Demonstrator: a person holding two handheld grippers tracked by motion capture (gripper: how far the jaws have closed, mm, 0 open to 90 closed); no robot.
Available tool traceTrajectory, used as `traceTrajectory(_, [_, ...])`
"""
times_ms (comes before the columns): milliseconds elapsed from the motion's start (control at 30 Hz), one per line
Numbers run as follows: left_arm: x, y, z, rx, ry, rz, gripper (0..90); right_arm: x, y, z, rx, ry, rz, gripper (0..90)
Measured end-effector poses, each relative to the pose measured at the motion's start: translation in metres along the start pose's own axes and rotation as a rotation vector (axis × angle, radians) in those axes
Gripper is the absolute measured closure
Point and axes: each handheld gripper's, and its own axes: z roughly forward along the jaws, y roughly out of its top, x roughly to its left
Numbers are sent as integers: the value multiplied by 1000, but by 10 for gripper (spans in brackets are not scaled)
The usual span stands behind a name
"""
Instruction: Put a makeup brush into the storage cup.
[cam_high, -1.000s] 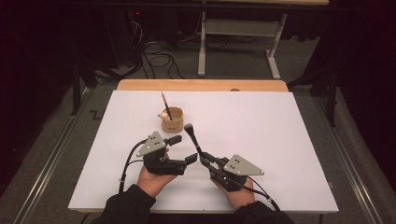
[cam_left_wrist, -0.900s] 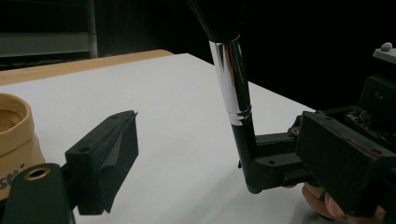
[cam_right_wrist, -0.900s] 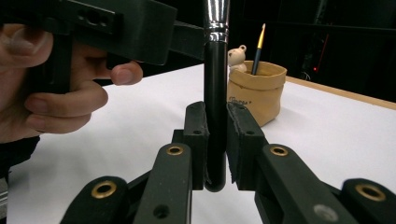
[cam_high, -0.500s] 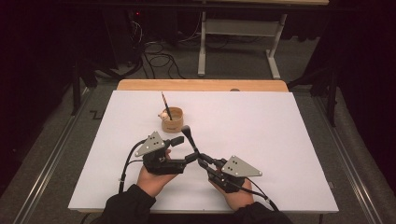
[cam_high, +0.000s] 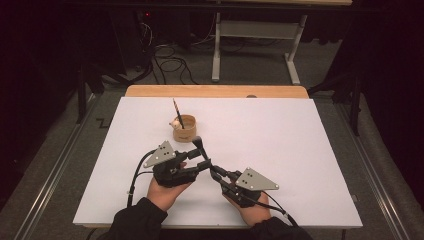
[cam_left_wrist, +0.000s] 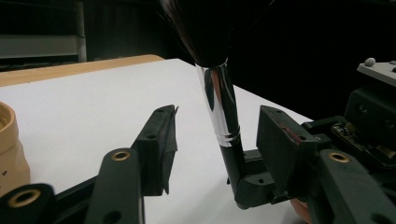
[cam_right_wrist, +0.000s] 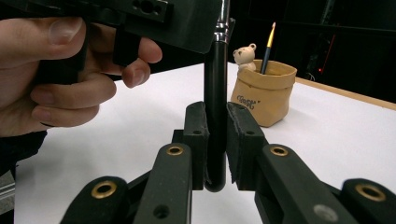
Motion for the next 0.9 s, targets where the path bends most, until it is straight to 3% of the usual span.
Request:
traceTrajectory(267, [0, 0, 0, -6, -6, 0, 588, 0, 0, 1, 2, 3, -9, 803])
traceTrajectory(900, [-1, 0, 0, -14, -24, 2, 687, 2, -1, 1, 12, -4, -8, 804])
